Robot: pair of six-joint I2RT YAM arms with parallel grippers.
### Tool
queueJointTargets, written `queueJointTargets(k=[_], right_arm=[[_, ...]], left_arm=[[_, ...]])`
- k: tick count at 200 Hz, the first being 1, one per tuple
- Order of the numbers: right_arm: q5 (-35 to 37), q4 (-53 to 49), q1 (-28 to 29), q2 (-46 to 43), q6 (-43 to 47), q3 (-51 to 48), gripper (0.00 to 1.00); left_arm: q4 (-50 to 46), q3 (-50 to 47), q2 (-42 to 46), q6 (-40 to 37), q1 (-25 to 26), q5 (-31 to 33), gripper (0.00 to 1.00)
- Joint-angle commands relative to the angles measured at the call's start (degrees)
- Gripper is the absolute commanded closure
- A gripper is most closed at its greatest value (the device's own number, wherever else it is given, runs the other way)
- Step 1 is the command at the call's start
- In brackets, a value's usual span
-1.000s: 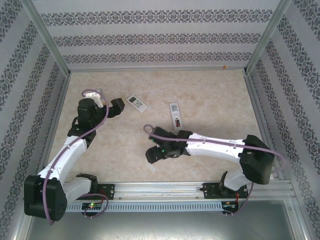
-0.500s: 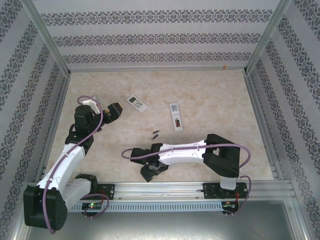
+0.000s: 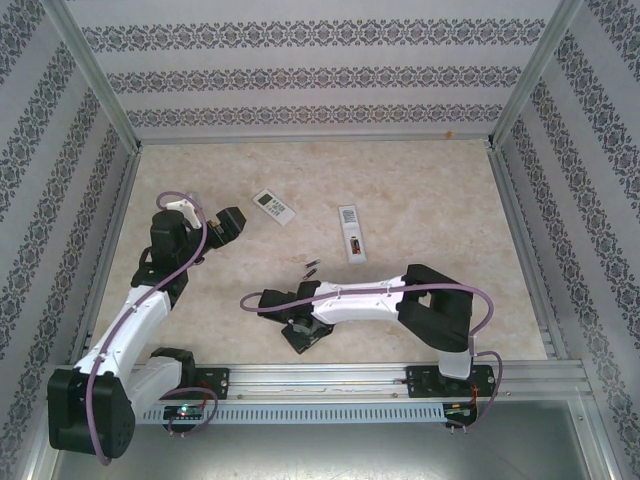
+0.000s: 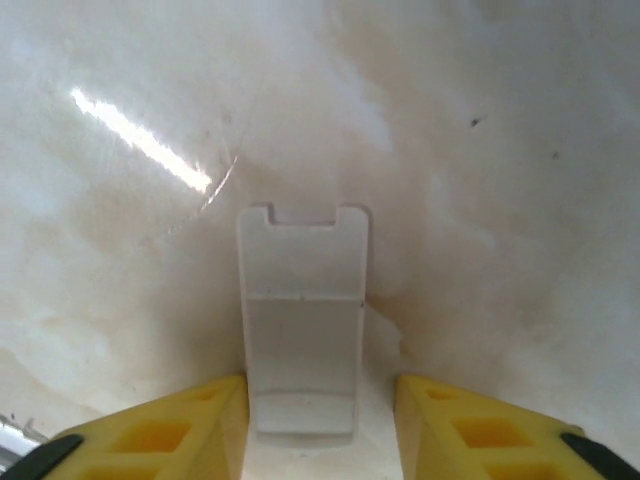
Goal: Load the batteries into the remote control
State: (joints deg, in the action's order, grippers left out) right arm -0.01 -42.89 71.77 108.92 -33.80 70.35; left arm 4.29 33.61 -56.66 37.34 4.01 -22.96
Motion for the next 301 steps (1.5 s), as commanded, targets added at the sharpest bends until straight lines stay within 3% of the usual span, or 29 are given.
queueJointTargets(k=[1,35,62,97,126,152,169,192,247,283,301], right_arm=[[1.3,0.4,-0.4,1.7,0.6,0.8,0.62],[0.0,1.9,-1.3,-0.8,0.3,-0.2,0.67],[-0.5,5.4,-4.5,-7.7,0.8,-3.0,0.68],[-8.6,15.9,-15.1,-20.1,4.3,-10.7,0.68],[-15.8,23.7,-22.9,-27.0,11.0,-15.3,0.68],[-20.3,24.0,-27.9,-29.0,14.8,-14.2,0.69],[-23.4,23.0,-28.9,-29.0,17.2,-11.9,0.69],[-25.2,22.2,-28.8,-29.1,19.6,-10.1,0.69],[-22.2,21.6,-29.0,-30.1,22.6,-9.0,0.68],[-21.8,22.0,-29.1,-29.4,23.1,-7.6,0.68],[-22.3,22.1,-29.2,-29.0,23.1,-7.0,0.68]], left_arm=[[1.7,-0.1,-0.1,-1.1,-0.4,-1.2,0.01],[1.9,-0.1,-0.4,-0.8,-0.4,-1.2,0.01],[2.2,0.2,-1.0,-0.6,-0.5,-2.5,0.01],[3.7,3.6,-4.4,2.0,0.2,-16.1,0.04],[1.1,8.4,-8.2,7.1,4.5,-22.1,0.11],[-6.0,13.8,-10.9,3.2,10.9,-22.1,0.16],[-10.3,17.6,-14.1,1.6,14.9,-21.9,0.17],[-15.5,21.8,-19.0,3.2,17.3,-21.9,0.27],[-27.4,28.6,-25.3,-0.4,20.0,-23.7,0.45],[-29.0,29.3,-26.8,-1.8,21.3,-26.7,0.55],[-28.8,29.2,-27.0,-1.7,21.6,-27.4,0.66]])
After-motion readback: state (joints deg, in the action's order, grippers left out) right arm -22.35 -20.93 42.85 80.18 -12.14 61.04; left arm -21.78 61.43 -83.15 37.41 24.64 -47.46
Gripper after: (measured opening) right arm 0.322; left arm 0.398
